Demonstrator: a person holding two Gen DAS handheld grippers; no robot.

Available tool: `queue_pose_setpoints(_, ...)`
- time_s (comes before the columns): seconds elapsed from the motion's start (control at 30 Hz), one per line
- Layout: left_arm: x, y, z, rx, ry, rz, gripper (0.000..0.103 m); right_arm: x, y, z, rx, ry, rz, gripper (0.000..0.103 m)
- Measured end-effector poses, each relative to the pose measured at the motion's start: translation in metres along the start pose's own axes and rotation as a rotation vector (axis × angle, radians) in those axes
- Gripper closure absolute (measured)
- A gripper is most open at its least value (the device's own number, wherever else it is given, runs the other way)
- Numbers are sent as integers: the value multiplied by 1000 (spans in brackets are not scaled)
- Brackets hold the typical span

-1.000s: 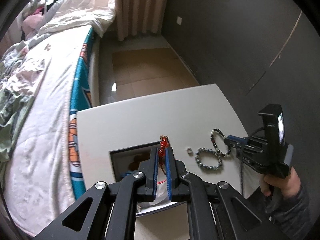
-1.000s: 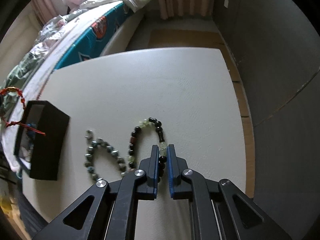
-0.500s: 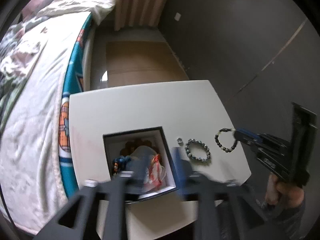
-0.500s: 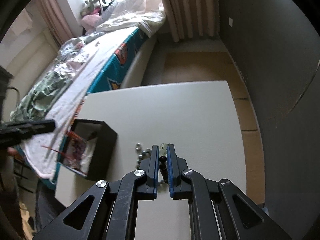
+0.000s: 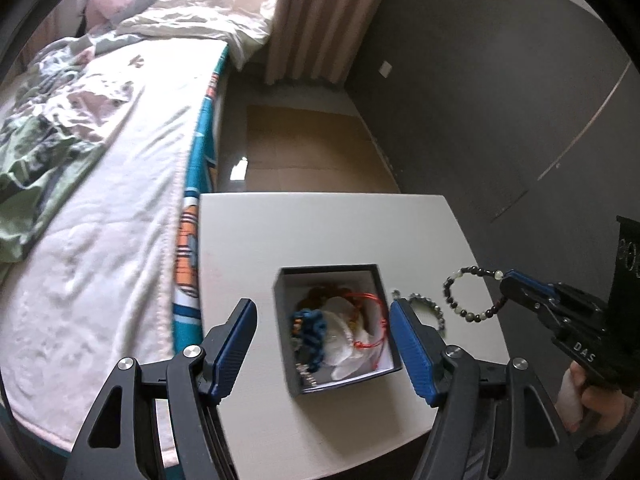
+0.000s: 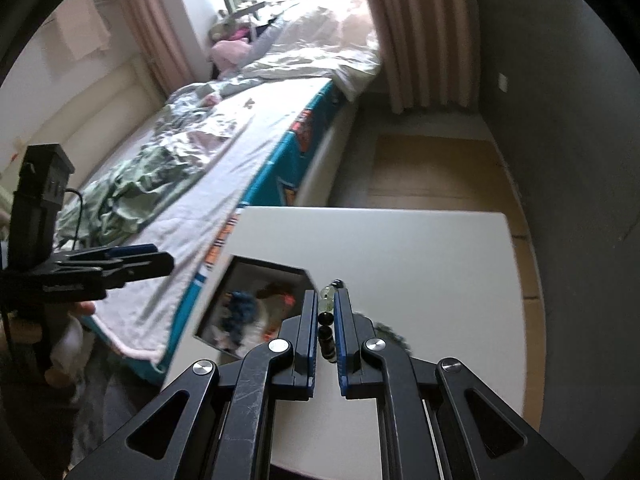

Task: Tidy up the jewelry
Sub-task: 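Carry the black-and-white bead bracelet into the black box with the right gripper and release, then move the left gripper to the grey bead bracelet and grasp it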

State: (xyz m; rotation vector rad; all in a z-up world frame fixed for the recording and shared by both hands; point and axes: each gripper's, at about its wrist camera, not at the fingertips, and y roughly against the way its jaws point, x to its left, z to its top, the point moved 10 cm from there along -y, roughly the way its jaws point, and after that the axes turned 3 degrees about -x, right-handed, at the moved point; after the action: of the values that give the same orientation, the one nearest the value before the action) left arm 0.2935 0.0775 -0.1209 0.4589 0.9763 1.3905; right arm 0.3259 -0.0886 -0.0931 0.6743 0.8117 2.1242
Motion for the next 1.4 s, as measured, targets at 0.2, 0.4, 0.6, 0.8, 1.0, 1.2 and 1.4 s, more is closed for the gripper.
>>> queue_pose_setpoints(0.2, 16, 20, -1, -44, 21, 5, 33, 46, -6, 12, -16, 18, 94, 94)
queue_pose_setpoints(0.4, 22, 40, -1, -94, 36, 4, 34, 49, -17, 11, 10, -30, 43, 36)
queue_pose_setpoints(0.6, 18, 58, -12, -109, 21, 7, 33, 34, 6, -6, 6, -64, -13, 36)
queue_pose_setpoints(0.8, -1, 85, -25, -149, -1, -14, 33, 25, 50, -24, -42, -97, -45, 36)
queue_pose_setpoints(1.0, -33, 112, -40, -189, -58, -32, 33, 20, 95, -41, -96, -143, -62, 16)
queue_pose_setpoints(1.2, -65, 123, -55, -172, -86, -72, 19, 8, 129, -52, -123, -187, -81, 1)
queue_pose_setpoints(1.4, -84, 127, -53, -163, -88, -75, 15, -4, 145, -47, -154, -231, -48, 0)
